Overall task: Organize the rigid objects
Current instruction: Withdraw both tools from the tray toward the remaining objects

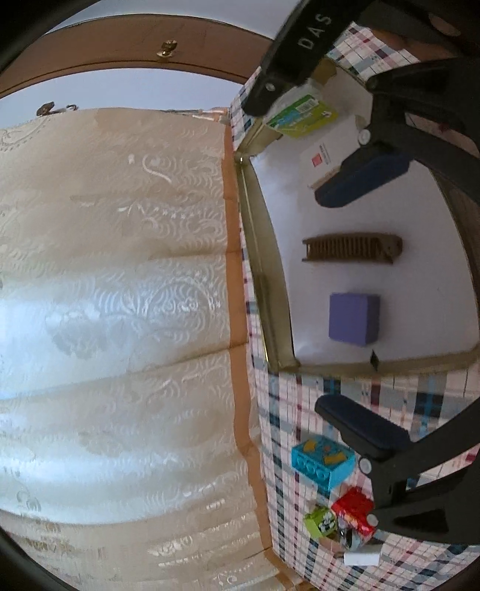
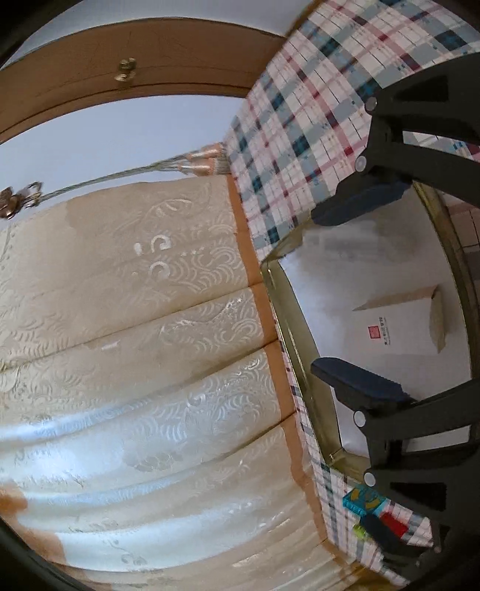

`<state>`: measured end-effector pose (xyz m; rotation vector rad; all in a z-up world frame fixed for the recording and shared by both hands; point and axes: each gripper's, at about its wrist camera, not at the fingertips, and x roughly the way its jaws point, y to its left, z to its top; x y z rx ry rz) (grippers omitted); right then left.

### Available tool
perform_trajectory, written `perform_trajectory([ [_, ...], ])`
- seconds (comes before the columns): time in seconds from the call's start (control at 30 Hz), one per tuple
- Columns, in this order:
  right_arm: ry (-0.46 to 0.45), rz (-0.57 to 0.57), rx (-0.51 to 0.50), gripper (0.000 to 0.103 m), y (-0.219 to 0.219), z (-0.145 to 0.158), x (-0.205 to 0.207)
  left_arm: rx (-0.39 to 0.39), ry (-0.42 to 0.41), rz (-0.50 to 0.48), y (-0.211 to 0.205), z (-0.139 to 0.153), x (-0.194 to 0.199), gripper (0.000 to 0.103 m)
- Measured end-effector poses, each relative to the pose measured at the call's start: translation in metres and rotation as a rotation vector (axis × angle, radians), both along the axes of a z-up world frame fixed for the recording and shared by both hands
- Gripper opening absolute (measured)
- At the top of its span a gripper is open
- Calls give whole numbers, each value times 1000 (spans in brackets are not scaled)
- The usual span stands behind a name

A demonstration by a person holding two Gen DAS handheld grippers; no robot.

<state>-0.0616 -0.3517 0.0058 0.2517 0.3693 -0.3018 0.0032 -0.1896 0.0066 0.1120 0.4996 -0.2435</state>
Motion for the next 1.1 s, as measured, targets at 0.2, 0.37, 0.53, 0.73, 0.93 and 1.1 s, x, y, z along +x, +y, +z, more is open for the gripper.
perform_trajectory([
  [0.2, -142, -13, -68, 76, 17, 7, -21, 17, -28, 46, 20, 0, -4, 102],
  [0.37, -131, 4, -59, 76, 27, 2, -19, 45, -67, 95, 38, -1, -8, 102],
  [0.53, -134, 4, -128, 76, 42, 0, -21, 42, -87, 114, 64, 0, -11, 102],
  [0.73, -135, -20, -120, 76, 56, -1, -26, 57, -99, 145, 95, 0, -11, 102],
  [0.93, -117, -5, -119, 76, 87, -4, -22, 46, -88, 166, 126, -2, -8, 102],
  [1.1, -99, 42, -127, 76, 122, -6, -11, 54, -85, 181, 148, -3, -6, 102],
])
